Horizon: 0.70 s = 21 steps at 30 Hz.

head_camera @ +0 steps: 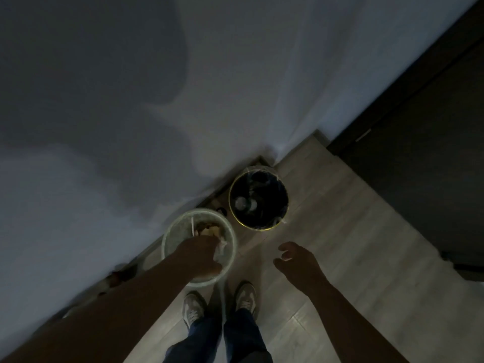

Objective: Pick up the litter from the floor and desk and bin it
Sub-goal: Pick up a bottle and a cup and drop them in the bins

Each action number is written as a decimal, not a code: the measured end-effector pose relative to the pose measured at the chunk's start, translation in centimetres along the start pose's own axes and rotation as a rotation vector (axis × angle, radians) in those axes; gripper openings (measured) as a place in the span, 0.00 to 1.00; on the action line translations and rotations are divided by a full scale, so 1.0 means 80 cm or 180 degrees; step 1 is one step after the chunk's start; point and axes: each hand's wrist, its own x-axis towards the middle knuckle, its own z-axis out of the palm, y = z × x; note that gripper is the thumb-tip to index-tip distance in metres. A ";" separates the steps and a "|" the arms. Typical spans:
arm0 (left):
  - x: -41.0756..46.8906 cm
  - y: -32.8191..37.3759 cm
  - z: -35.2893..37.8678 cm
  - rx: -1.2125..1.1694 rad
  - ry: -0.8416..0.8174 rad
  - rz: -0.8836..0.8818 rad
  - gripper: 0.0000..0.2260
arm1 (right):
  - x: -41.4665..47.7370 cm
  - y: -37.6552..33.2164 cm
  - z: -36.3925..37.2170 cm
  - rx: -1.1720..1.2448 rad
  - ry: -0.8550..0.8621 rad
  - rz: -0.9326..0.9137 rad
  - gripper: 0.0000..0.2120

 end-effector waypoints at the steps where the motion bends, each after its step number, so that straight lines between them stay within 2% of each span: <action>1: -0.017 -0.002 -0.013 0.0017 0.0120 0.0038 0.28 | -0.012 -0.014 -0.005 -0.0028 0.0041 -0.0059 0.17; 9: -0.175 -0.017 -0.118 0.0080 0.0929 0.0328 0.23 | -0.129 -0.149 -0.050 -0.0707 0.0248 -0.0682 0.19; 13: -0.256 -0.032 -0.173 0.0275 0.1344 0.0497 0.24 | -0.191 -0.228 -0.074 -0.0990 0.0122 -0.1113 0.19; 17: -0.329 -0.045 -0.230 0.0190 0.1630 0.0330 0.26 | -0.241 -0.309 -0.106 -0.1296 0.0279 -0.1675 0.17; 21: -0.390 -0.049 -0.275 0.0200 0.1978 0.0082 0.26 | -0.280 -0.375 -0.149 -0.1529 0.0240 -0.2075 0.20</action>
